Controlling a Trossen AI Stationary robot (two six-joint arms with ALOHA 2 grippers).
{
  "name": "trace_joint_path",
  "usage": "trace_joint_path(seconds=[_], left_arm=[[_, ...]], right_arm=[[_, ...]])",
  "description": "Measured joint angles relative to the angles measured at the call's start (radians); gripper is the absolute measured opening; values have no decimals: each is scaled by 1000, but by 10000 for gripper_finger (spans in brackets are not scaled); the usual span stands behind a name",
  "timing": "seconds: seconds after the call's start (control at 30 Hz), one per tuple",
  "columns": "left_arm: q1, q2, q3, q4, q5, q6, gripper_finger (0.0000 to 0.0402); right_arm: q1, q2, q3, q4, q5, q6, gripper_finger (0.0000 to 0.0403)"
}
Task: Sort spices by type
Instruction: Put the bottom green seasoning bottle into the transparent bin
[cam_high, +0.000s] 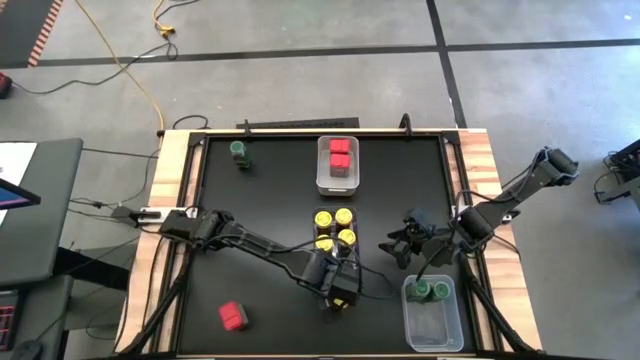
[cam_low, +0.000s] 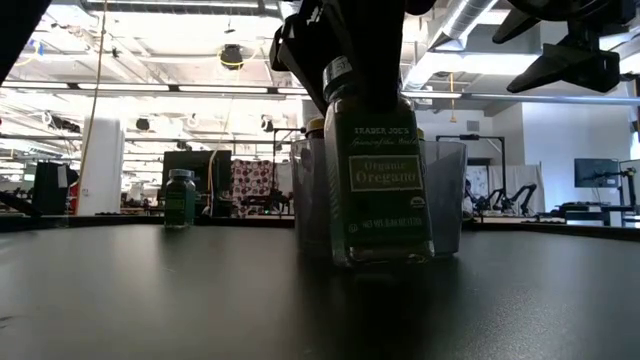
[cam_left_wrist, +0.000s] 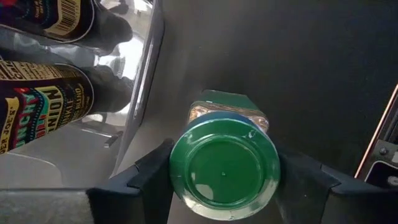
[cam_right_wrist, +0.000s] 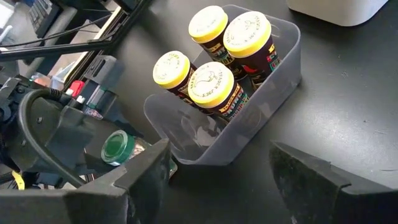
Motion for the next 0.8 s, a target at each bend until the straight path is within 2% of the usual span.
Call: trace_joint_path(seconds=[0.8], left_arm=[[0, 0, -1, 4, -6, -69, 225]], right_arm=[[0, 0, 0, -1, -9, -26, 295]])
